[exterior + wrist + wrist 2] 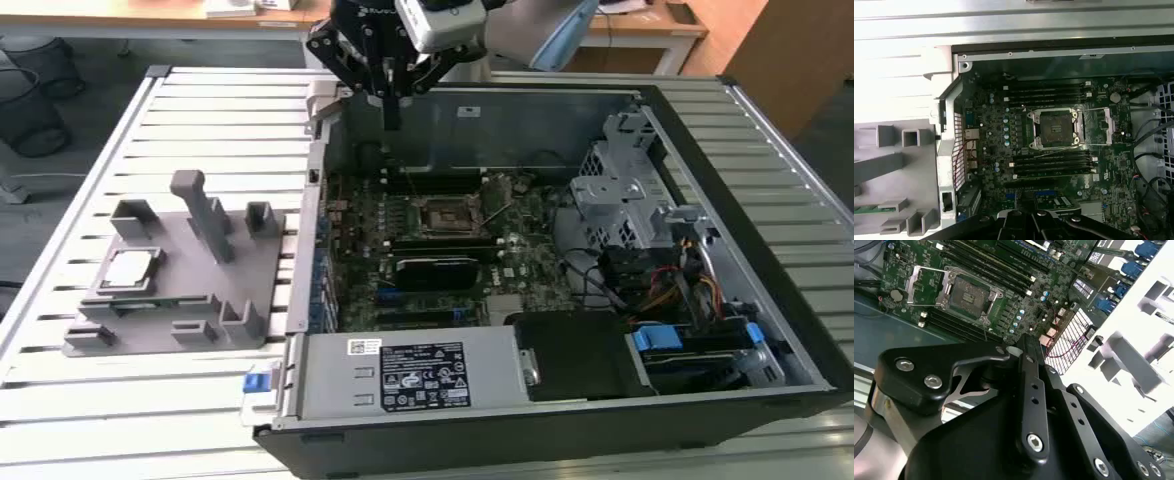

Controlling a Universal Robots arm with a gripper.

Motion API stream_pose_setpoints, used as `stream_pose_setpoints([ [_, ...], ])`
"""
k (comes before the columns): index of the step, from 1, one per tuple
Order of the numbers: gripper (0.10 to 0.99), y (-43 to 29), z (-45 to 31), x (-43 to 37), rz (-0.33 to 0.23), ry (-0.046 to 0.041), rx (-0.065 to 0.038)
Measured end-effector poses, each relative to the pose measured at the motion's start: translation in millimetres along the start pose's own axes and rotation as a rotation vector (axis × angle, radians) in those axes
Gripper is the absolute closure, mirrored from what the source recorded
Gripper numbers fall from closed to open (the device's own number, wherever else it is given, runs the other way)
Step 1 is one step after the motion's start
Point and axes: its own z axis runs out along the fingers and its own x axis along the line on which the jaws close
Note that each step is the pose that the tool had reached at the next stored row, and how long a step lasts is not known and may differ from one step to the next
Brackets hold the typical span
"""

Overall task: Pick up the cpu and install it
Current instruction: 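Reach for the cpu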

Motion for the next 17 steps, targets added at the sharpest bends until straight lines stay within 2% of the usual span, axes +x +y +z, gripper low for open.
stream_pose_setpoints([
  [8, 0.980, -0.1, 0.0, 1.0, 0.000, 0.0000, 0.000],
  [17, 0.980, -0.6, -0.2, 7.3, 0.000, -0.0001, 0.000],
])
